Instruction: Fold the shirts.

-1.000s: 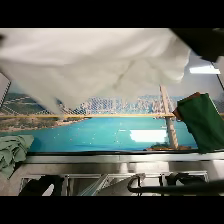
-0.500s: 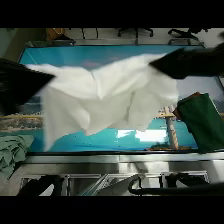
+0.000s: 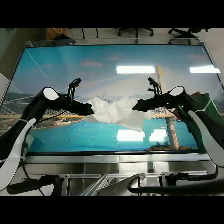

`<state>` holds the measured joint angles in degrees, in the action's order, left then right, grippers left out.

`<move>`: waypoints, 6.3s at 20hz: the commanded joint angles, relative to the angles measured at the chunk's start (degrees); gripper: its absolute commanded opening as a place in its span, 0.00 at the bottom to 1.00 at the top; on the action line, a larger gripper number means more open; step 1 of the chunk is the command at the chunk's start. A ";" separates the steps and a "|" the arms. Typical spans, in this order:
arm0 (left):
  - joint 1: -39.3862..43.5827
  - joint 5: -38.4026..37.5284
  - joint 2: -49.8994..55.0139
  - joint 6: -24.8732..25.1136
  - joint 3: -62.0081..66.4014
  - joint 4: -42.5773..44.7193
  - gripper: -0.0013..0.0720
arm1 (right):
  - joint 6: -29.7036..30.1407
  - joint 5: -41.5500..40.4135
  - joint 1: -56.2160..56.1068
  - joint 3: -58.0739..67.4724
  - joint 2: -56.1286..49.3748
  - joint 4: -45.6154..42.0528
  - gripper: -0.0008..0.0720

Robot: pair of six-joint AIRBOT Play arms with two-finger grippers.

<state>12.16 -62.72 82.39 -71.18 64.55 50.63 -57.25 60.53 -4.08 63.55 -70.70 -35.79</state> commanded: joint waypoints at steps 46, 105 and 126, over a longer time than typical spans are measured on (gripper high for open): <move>-24.09 -13.33 -39.39 2.54 32.87 -14.64 0.04 | 0.70 13.05 27.21 36.17 38.23 8.83 0.03; -8.94 7.23 3.28 6.62 -13.18 -5.57 0.57 | 20.90 5.57 25.75 -26.01 11.82 19.12 0.03; -39.19 -8.24 -39.08 2.51 35.52 -35.10 0.03 | 2.73 15.74 35.82 46.51 27.32 40.92 0.03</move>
<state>-18.39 -71.18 49.17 -67.07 91.09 16.58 -51.11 79.24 29.26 99.13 -44.36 4.25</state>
